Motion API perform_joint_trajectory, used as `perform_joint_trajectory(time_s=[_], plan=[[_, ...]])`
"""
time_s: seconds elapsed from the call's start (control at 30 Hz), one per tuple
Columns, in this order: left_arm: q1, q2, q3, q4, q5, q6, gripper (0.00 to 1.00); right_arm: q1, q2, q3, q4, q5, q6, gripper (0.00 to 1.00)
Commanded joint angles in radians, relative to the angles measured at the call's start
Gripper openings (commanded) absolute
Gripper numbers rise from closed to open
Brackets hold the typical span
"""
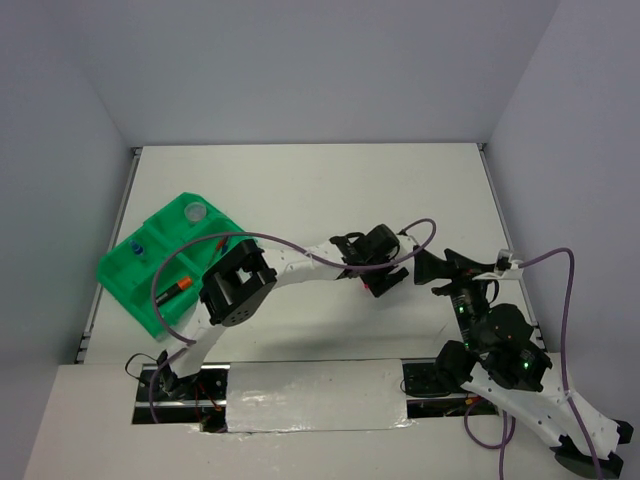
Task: Sort the stationery into containers
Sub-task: Pick up the pen from the center of the board, then place the pen in the storage box.
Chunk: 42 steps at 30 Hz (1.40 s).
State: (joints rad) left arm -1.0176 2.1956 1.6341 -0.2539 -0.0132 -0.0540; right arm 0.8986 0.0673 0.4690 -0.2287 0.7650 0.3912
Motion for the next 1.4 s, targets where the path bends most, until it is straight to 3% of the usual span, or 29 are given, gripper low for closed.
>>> perform_joint_trajectory(time_s=[0.0, 0.2, 0.3, 0.33, 0.37, 0.4, 0.43, 0.6, 0.77, 0.9, 1.1, 1.27, 1.33, 1.37], plan=[[-0.009, 0.044, 0.049, -0.034, -0.045, 0.029, 0.87, 0.002, 0.019, 0.008, 0.046, -0.012, -0.017, 1.00], [-0.067, 0.067, 0.006, -0.079, -0.146, 0.043, 0.57, 0.002, 0.014, 0.005, 0.054, -0.023, -0.023, 1.00], [-0.096, 0.067, -0.040, -0.071, -0.188, 0.037, 0.53, 0.002, 0.011, 0.002, 0.057, -0.027, -0.026, 1.00], [-0.096, 0.067, -0.052, -0.065, -0.183, 0.031, 0.47, 0.002, 0.011, 0.002, 0.057, -0.030, -0.026, 1.00], [-0.096, 0.062, -0.062, -0.055, -0.177, 0.023, 0.31, 0.002, 0.009, 0.003, 0.055, -0.029, -0.028, 1.00], [-0.096, 0.059, -0.083, -0.047, -0.168, 0.010, 0.24, 0.002, 0.008, 0.003, 0.057, -0.030, -0.028, 1.00], [-0.096, 0.049, -0.091, -0.042, -0.165, 0.002, 0.01, 0.003, 0.006, 0.003, 0.055, -0.030, -0.028, 1.00], [-0.047, -0.091, -0.196, 0.042, -0.127, -0.062, 0.00, 0.003, -0.012, -0.003, 0.063, -0.035, -0.029, 1.00], [0.105, -0.338, -0.275, 0.099, -0.097, -0.147, 0.00, 0.002, -0.017, -0.004, 0.063, -0.039, -0.032, 1.00], [0.227, -0.468, -0.273, 0.032, -0.181, -0.190, 0.00, 0.002, -0.024, -0.006, 0.063, -0.039, -0.032, 1.00], [0.431, -0.769, -0.318, -0.129, -0.529, -0.274, 0.00, 0.002, -0.023, -0.009, 0.071, -0.039, -0.037, 1.00], [0.625, -1.086, -0.532, -0.214, -0.711, -0.178, 0.00, 0.002, -0.020, -0.007, 0.078, -0.050, -0.040, 1.00], [0.685, -1.245, -0.706, -0.187, -0.696, -0.045, 0.00, 0.002, -0.023, -0.009, 0.080, -0.056, -0.043, 1.00], [0.698, -1.298, -0.768, -0.142, -0.620, 0.010, 0.00, 0.003, -0.024, -0.007, 0.080, -0.058, -0.043, 1.00]])
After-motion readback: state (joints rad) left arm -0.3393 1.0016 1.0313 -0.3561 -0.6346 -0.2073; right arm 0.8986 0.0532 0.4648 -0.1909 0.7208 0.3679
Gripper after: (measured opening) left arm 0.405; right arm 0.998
